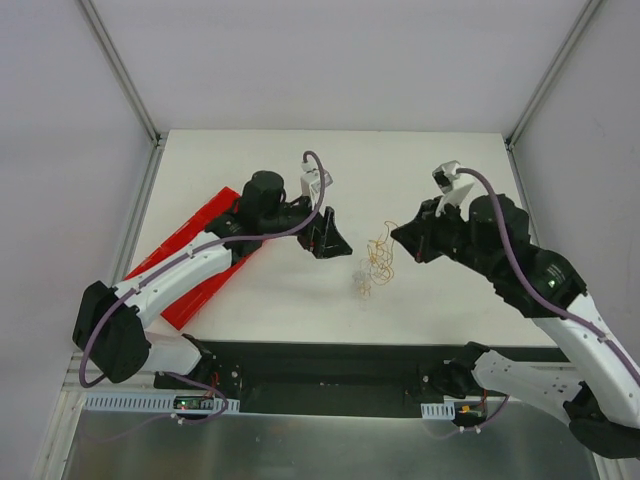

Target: Untangle the cables

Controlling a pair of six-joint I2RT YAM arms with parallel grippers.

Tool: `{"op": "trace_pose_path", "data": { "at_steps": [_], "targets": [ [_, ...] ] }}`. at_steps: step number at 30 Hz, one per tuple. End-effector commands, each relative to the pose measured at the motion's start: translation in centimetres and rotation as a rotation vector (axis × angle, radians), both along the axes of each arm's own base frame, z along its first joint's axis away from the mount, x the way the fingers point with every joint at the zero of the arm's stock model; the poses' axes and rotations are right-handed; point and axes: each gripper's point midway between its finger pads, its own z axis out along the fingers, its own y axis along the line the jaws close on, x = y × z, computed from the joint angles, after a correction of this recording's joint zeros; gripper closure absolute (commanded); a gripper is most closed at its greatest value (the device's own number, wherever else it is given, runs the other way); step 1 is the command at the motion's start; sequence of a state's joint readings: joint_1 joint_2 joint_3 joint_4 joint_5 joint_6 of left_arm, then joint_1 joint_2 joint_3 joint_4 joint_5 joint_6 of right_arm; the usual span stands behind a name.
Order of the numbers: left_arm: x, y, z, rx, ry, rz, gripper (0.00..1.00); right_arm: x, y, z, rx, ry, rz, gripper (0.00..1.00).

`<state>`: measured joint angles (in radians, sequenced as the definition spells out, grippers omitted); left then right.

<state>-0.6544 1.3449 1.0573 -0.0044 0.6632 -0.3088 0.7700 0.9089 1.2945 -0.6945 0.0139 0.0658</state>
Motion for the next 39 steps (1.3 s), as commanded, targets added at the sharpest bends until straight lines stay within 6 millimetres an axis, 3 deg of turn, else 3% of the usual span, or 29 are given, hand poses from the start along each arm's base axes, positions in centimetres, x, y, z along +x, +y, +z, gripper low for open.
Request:
{"op": "trace_pose_path", "data": {
  "at_steps": [1, 6, 12, 15, 18, 22, 24, 27, 29, 31, 35, 39],
  "targets": [
    [-2.2, -1.0, 5.2, -0.205, -0.112, -0.118, 0.17, -0.6, 1.3, 2.5, 0.094, -0.004, 0.043, 1.0],
    [-3.6, -1.6, 5.7, -0.317, -0.115, -0.144, 0.13, -0.9, 3.4, 3.3, 0.148, 0.023, 0.119, 1.0],
    [-2.4, -1.8, 5.2, -0.343, -0.16, -0.032, 0.14, -1.7, 5.4, 3.9, 0.223, 0.056, 0.205, 1.0],
    [-3.0, -3.0, 4.5, -0.333, -0.15, -0.039, 0.12, -1.6, 5.5, 4.2, 0.24, 0.056, 0.199, 1.0],
    [-1.9, -4.3, 2.6, -0.292, -0.097, 0.064, 0.11, -2.2, 5.6, 5.7, 0.278, 0.046, 0.221, 1.0],
    [1.4, -5.4, -1.7, -0.199, -0.004, 0.211, 0.21, -3.4, 5.3, 9.2, 0.357, -0.004, 0.258, 0.99],
    [3.1, -6.1, -5.0, -0.101, -0.014, 0.252, 0.25, -3.2, 4.3, 11.6, 0.37, -0.059, 0.219, 1.0],
    [7.0, -3.9, -12.5, 0.146, 0.009, 0.433, 0.36, -2.5, 1.0, 15.8, 0.31, -0.167, 0.095, 0.99],
    [7.9, -2.9, -15.6, 0.221, 0.007, 0.465, 0.39, -3.1, -1.3, 20.2, 0.331, -0.27, 0.053, 1.0],
    [8.3, -2.2, -17.6, 0.274, 0.006, 0.491, 0.41, -3.4, -2.6, 22.4, 0.34, -0.331, 0.025, 0.99],
    [8.1, -1.8, -17.8, 0.289, 0.003, 0.496, 0.42, -3.1, -5.4, 23.5, 0.317, -0.409, -0.083, 0.99],
    [7.7, -1.4, -14.9, 0.267, -0.032, 0.475, 0.41, -2.4, -7.6, 21.3, 0.247, -0.429, -0.177, 1.0]
  ]
}}
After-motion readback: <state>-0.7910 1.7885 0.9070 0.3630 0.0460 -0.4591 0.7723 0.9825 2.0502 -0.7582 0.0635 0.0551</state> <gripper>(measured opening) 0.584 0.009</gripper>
